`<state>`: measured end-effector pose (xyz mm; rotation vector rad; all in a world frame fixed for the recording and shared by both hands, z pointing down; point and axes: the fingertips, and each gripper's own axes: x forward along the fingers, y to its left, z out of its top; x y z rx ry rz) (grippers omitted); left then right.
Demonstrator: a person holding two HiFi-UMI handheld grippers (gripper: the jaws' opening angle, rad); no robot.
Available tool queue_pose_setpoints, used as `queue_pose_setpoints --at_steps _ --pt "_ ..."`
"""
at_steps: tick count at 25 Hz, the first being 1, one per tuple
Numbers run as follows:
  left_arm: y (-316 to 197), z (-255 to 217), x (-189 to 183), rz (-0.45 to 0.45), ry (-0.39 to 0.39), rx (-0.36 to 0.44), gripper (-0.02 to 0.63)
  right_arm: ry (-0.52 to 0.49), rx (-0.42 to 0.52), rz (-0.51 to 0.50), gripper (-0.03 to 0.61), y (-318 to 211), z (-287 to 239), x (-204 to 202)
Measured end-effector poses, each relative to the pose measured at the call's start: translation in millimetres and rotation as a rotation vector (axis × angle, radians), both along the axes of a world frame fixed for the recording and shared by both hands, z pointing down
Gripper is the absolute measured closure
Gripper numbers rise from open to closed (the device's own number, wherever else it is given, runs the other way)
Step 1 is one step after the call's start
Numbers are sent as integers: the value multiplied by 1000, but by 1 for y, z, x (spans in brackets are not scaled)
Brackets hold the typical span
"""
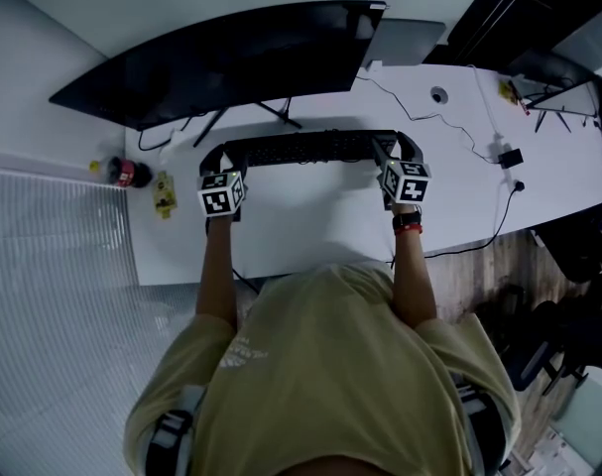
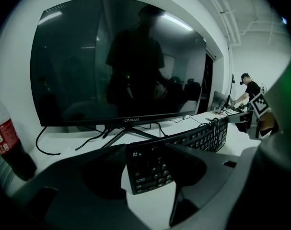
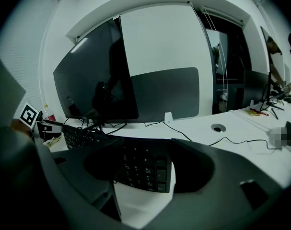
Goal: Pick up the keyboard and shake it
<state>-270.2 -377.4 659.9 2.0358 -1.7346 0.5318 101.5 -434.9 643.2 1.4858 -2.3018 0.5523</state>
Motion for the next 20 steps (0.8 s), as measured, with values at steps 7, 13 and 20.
queue_pose_setpoints --at_steps 7,13,20 --pt "19 -4 4 -8 -15 13 351 10 -1 -6 272 20 -4 6" --pt "40 -6 4 -5 -17 7 351 25 -9 13 268 48 -6 6" --pt "64 -2 7 -10 -29 2 351 33 -14 1 268 74 -2 10"
